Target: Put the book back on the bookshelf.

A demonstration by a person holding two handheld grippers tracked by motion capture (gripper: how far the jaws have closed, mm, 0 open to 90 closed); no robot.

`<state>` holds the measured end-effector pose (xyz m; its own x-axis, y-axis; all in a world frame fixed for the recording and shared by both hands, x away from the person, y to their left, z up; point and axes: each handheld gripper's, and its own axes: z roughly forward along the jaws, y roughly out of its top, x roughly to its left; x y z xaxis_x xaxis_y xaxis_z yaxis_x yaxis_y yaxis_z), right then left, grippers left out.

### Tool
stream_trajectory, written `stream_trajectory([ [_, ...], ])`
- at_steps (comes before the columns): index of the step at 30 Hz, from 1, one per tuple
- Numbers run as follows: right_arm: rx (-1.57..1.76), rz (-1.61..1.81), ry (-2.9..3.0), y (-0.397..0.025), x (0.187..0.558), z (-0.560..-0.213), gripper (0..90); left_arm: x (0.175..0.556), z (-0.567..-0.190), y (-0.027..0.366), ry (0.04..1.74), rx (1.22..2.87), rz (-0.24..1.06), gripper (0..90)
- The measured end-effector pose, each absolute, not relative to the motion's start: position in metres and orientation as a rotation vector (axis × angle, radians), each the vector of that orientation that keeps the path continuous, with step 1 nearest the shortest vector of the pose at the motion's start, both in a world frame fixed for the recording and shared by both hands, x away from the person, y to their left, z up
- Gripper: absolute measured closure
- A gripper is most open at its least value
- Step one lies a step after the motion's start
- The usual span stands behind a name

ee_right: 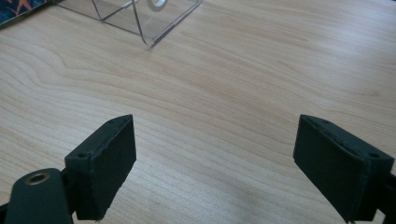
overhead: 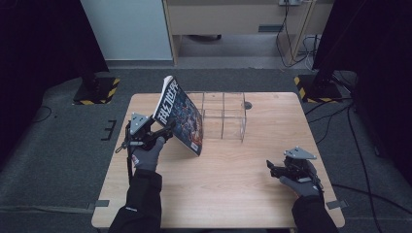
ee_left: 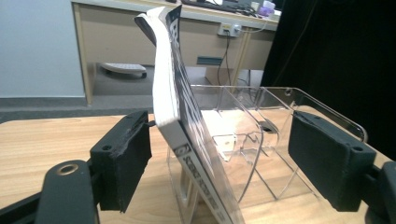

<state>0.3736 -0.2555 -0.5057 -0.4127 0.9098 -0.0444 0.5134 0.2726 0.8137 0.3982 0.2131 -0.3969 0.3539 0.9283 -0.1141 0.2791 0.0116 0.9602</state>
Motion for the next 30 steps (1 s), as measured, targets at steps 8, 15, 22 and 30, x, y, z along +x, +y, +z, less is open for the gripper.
stream_trajectory([
  [8, 1.284, 1.012, 2.030, -0.257, 0.373, -0.505, 13.1, 0.383, -0.410, 0.226, 1.098, 1.644, 0.696, 18.7],
  [15, 1.302, 1.017, 2.018, -0.260, 0.373, -0.504, 12.9, 0.366, -0.438, 0.241, 1.121, 1.735, 0.630, 17.7],
  [22, 1.315, 1.012, 2.016, -0.264, 0.373, -0.504, 12.6, 0.363, -0.466, 0.258, 1.197, 1.784, 0.587, 17.5],
  [30, 1.313, 0.996, 2.028, -0.264, 0.373, -0.507, 12.6, 0.365, -0.484, 0.270, 1.248, 1.854, 0.525, 14.9],
])
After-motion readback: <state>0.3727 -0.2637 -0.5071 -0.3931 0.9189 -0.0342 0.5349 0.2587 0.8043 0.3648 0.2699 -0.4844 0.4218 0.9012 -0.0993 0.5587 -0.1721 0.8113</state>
